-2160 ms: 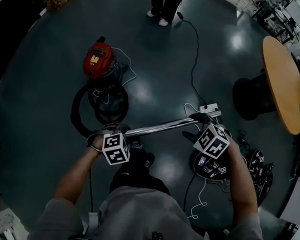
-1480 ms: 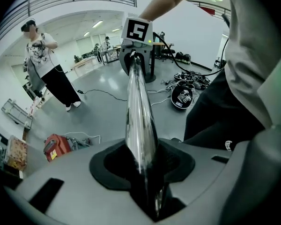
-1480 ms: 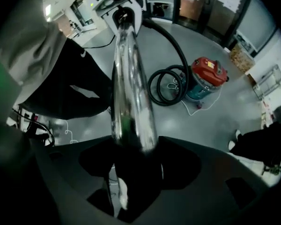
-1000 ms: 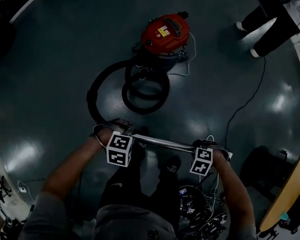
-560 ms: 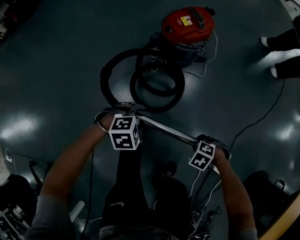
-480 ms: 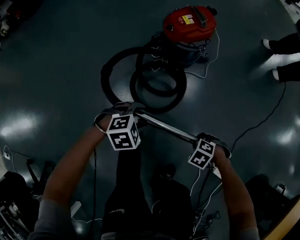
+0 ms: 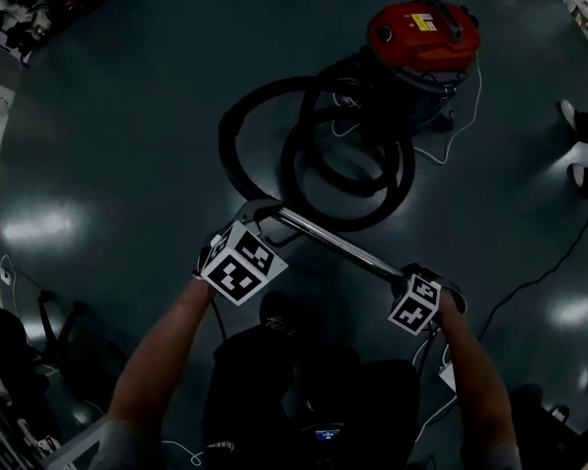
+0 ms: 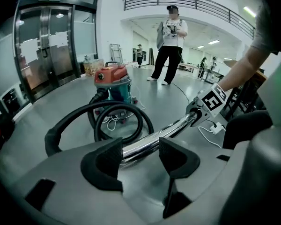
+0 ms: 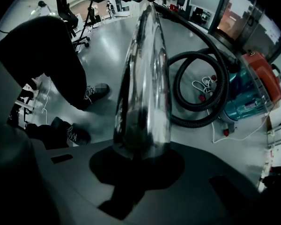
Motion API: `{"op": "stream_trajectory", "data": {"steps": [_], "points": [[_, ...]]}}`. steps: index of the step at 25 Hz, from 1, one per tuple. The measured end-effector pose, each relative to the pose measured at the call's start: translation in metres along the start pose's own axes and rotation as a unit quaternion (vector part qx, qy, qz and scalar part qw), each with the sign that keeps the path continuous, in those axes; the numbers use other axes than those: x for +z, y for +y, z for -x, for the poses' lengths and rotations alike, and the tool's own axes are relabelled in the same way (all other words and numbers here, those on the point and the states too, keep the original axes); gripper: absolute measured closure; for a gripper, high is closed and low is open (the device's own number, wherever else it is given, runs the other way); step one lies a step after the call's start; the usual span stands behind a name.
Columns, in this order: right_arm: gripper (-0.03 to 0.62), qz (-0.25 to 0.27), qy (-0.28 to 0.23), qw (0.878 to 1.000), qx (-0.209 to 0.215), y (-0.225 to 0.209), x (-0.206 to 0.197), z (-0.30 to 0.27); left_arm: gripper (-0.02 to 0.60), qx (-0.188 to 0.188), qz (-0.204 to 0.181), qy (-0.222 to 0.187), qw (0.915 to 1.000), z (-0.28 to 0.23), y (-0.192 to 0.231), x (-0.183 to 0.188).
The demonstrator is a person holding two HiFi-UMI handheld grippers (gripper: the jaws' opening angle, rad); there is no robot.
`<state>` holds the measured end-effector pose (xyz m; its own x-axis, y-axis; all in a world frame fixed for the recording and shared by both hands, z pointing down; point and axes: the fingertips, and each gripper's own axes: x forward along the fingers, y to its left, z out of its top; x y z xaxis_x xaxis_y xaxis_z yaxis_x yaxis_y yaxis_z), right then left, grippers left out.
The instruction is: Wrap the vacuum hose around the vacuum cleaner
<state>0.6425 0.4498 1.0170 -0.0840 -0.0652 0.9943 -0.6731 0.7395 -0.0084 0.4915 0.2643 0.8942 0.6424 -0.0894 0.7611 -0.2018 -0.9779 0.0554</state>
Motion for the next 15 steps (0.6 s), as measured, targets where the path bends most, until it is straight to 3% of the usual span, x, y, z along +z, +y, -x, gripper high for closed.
{"op": "stream_trajectory", "data": {"steps": [5,10,15], "points": [[0.53,0.017,-0.007,1.0,-0.018,-0.006,0.003,-0.059,0.334,0.031,0.043,-0.045,0.9976,-0.035,0.022,-0.039],[0.53,0.043,0.009,0.998,-0.047,-0.019,-0.015,-0.098,0.334,0.066,0.029,-0.079,0.9943,-0.064,0.041,-0.062],[0.528,0.072,0.034,0.994,-0.078,-0.032,-0.044,-0.128,0.334,0.036,0.042,-0.068,0.9961,-0.103,0.039,-0.093]]}}
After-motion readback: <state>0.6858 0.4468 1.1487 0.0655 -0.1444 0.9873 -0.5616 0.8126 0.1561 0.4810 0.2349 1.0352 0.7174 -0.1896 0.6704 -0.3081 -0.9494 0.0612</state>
